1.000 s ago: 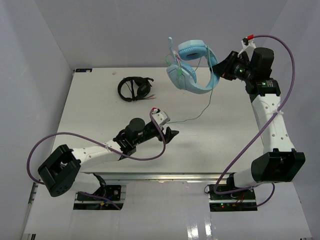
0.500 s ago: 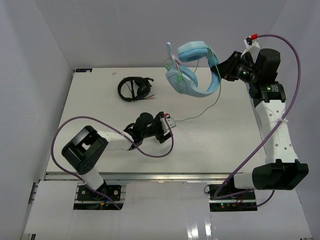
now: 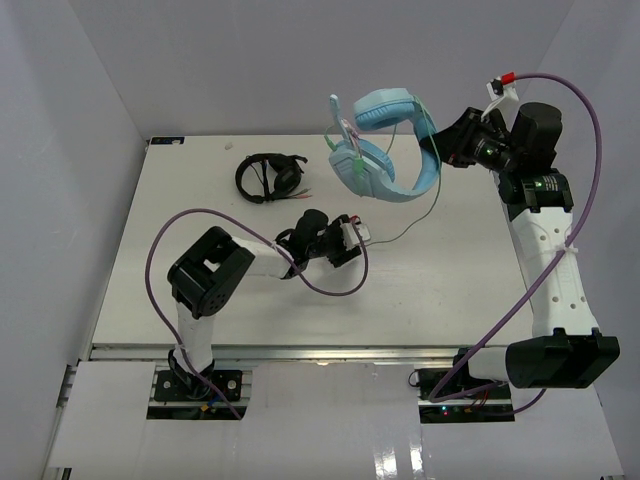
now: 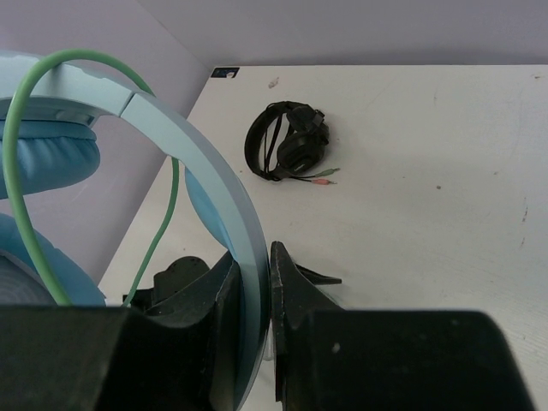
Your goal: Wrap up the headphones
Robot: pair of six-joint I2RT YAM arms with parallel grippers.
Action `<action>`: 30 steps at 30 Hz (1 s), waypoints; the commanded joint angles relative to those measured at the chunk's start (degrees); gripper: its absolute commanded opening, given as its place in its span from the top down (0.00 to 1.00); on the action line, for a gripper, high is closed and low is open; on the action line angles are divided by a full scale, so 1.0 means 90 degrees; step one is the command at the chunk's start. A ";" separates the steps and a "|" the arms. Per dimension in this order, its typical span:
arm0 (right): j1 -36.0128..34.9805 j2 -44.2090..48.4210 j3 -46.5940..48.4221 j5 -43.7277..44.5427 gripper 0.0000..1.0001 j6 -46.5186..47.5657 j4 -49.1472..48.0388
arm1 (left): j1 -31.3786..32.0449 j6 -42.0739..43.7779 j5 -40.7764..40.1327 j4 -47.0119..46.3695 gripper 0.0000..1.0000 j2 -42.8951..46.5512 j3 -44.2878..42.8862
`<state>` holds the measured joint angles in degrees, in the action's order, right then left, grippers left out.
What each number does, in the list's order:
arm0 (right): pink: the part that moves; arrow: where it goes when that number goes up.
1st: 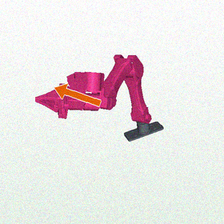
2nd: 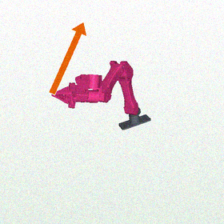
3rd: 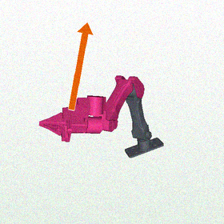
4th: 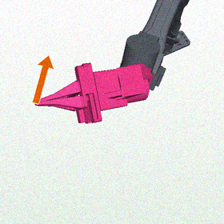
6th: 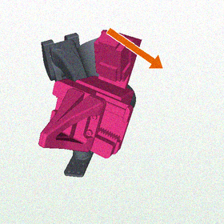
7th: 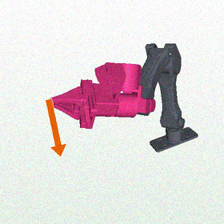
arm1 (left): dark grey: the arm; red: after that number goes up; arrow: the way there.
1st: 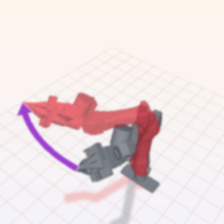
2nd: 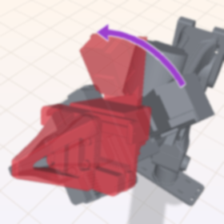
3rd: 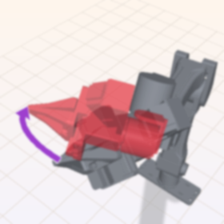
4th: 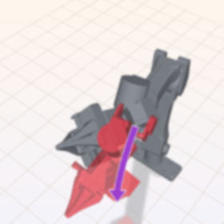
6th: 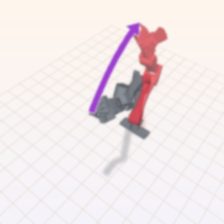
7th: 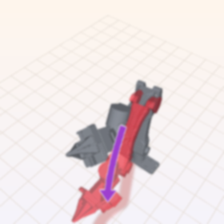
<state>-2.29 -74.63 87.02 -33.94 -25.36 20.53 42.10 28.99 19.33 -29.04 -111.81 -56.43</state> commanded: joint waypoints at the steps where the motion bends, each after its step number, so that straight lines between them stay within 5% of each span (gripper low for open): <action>1: -0.0029 0.0236 0.0029 -0.0262 0.92 -0.0392 -0.0454 | -0.0049 0.0018 0.0409 0.0163 0.45 -0.0228 -0.0330; 4: -0.0020 0.0235 0.0020 -0.0282 0.92 -0.0413 -0.0474 | -0.0048 -0.0082 0.0421 0.0038 0.59 -0.0358 -0.0286; 8: -0.0029 0.0236 -0.0012 -0.0292 0.92 -0.0434 -0.0485 | -0.0048 -0.0188 0.0490 -0.0125 0.65 -0.0449 -0.0253; 14: -0.0028 0.0287 -0.0113 -0.0242 0.92 -0.0383 -0.0508 | -0.0057 -0.0324 0.0456 -0.0274 1.00 -0.0243 -0.0004; 24: -0.0024 0.0323 -0.0016 0.0197 0.92 0.0113 -0.0271 | -0.0390 -0.0409 0.0436 -0.0535 1.00 0.1878 0.1652; 30: -0.0027 0.0233 0.0050 0.0814 0.92 0.0532 -0.0102 | -0.0348 -0.0498 0.1503 -0.0226 1.00 0.3351 0.2413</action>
<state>-2.37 -74.17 85.23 -29.73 -21.66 21.43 38.28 25.29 24.72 -31.77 -88.71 -37.39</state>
